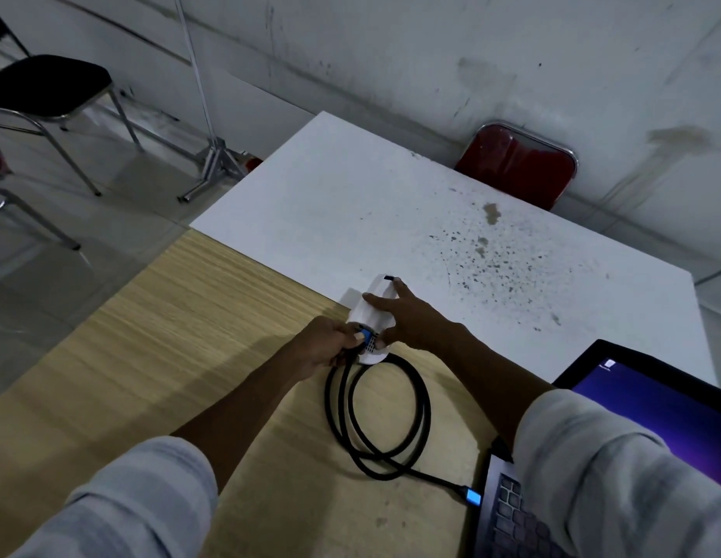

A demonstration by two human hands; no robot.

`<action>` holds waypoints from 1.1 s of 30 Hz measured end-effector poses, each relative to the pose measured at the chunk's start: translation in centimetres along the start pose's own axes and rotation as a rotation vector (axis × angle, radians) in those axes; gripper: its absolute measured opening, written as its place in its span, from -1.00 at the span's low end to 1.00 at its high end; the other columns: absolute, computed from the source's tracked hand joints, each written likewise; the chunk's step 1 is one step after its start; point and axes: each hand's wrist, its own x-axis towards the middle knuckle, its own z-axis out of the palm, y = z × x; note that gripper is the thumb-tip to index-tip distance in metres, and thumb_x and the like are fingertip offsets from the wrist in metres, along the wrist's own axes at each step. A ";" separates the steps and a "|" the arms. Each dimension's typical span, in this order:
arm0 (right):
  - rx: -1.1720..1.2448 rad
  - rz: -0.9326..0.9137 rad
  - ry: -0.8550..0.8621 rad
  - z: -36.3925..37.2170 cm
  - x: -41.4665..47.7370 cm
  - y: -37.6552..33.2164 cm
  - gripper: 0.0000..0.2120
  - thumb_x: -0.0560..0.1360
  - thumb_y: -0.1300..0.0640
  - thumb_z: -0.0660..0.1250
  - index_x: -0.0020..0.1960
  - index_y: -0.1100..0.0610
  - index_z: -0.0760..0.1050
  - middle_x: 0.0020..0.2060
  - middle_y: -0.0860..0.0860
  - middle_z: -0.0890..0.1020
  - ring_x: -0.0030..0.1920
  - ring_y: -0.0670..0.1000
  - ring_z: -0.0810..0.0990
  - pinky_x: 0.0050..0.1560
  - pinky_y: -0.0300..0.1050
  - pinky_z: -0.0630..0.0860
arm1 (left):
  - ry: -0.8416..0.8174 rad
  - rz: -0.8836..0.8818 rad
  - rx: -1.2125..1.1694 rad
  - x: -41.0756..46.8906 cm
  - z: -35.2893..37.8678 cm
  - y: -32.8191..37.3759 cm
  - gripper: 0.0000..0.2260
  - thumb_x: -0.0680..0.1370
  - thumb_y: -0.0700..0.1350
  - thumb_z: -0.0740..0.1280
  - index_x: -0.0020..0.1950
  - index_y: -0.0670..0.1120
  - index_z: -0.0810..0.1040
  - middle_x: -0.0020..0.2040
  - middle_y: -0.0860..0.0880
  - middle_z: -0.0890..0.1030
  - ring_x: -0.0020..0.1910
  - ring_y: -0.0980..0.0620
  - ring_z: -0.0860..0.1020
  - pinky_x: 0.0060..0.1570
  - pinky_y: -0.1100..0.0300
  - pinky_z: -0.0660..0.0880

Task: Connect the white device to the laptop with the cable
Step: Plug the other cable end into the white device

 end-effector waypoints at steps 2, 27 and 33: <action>0.035 -0.019 0.006 -0.5 -0.1 0.2 -0.15 0.32 0.04 0.56 0.50 -0.08 0.20 0.55 0.17 -0.06 0.50 0.21 0.17 0.44 0.07 0.27 | 0.006 0.020 0.016 -0.1 0.1 0.1 -0.81 0.51 -0.19 0.42 0.09 -0.24 0.62 0.01 -0.25 0.69 -0.06 -0.13 0.68 -0.07 0.00 0.58; -0.036 0.008 0.070 -1.1 -0.6 0.0 0.28 0.11 -0.18 0.62 0.53 0.15 -0.12 0.44 0.21 0.13 0.35 0.27 0.28 0.21 0.23 0.48 | -0.052 0.130 0.134 0.2 -0.3 0.0 -0.57 0.54 -0.25 0.37 0.34 -0.03 0.29 0.01 -0.17 0.61 -0.22 0.10 0.58 -0.37 0.33 0.50; -0.268 -0.044 0.271 0.7 -1.5 -1.2 0.32 0.09 -0.28 0.56 0.53 0.23 -0.11 0.44 0.32 0.15 0.31 0.31 0.29 0.14 0.19 0.51 | -0.093 0.139 0.163 -0.1 -0.5 -0.1 -0.32 0.52 -0.30 0.38 0.54 0.03 0.16 -0.02 -0.09 0.59 -0.15 0.09 0.59 -0.30 0.35 0.55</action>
